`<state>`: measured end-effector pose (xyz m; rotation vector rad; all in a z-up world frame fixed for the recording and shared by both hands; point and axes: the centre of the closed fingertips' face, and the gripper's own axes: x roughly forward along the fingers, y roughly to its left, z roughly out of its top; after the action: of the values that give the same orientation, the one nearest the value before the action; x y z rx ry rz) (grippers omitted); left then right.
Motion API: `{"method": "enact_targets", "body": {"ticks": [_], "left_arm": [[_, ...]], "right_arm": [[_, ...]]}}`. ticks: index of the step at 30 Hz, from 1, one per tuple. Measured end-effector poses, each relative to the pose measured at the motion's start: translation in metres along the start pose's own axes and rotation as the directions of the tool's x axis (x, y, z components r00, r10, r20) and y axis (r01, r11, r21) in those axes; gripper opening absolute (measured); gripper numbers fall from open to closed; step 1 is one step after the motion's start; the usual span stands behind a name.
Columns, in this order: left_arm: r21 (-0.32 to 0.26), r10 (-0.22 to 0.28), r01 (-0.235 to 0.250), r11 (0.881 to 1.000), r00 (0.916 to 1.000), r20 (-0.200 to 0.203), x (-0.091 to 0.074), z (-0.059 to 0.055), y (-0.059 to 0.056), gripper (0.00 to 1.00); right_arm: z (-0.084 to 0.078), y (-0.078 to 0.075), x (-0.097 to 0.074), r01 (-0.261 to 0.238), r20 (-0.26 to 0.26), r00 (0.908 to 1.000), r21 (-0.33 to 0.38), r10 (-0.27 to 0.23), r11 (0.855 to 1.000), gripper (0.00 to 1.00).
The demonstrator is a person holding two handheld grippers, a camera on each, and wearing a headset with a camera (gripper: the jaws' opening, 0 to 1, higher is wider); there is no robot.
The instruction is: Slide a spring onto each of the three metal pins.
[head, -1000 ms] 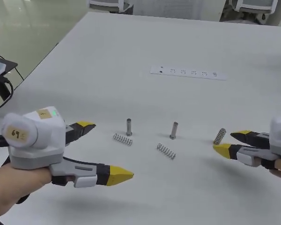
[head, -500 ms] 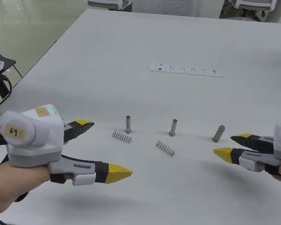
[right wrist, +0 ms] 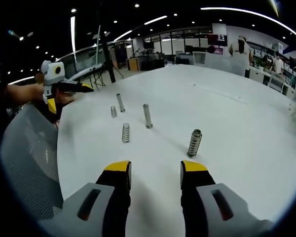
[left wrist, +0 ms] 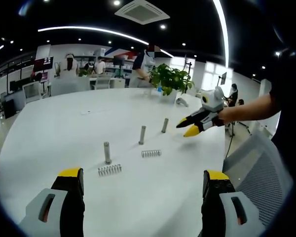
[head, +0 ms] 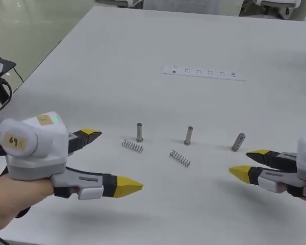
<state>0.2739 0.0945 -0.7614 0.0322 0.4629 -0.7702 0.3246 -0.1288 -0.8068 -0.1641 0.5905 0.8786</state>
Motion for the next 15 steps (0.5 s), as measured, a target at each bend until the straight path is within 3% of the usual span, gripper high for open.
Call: {"method": "enact_targets", "body": {"ticks": [6,15], "left_arm": [[-0.001,-0.004,0.004,1.000,1.0000,-0.004,0.000,-0.002,-0.001,0.98],[-0.004,-0.005,0.005,1.000,1.0000,-0.007,0.001,-0.004,-0.001,0.98]], "right_arm": [[0.000,0.005,0.003,-0.007,0.002,1.0000,0.008,0.007,1.000,0.37],[0.003,0.024,0.019,-0.045,0.006,0.9989,0.002,0.045,0.999,0.35]]}}
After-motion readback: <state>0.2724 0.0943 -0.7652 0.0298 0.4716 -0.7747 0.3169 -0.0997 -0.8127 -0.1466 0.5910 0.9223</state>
